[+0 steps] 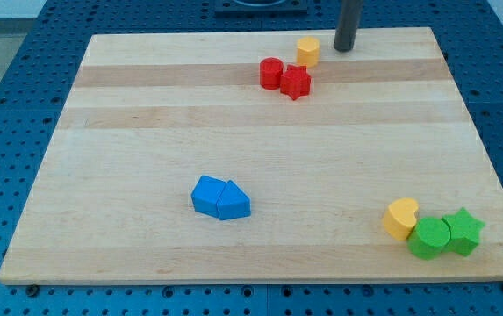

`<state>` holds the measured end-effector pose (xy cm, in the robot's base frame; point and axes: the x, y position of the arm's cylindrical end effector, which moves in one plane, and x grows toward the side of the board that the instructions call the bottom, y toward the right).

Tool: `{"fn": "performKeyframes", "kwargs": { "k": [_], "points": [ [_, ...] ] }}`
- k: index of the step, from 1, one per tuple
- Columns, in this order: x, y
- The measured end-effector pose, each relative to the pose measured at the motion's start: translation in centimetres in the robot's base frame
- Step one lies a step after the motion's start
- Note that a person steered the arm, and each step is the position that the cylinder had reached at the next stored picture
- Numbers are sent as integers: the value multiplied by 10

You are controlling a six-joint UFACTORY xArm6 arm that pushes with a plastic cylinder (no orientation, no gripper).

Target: Keep the yellow hexagon vertically top of the green star

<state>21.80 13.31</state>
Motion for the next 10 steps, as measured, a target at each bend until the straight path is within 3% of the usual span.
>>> {"fn": "performKeyframes", "kwargs": {
  "k": [4,8,10],
  "points": [
    [-3,-92],
    [196,124],
    [206,126]
  ]
}}
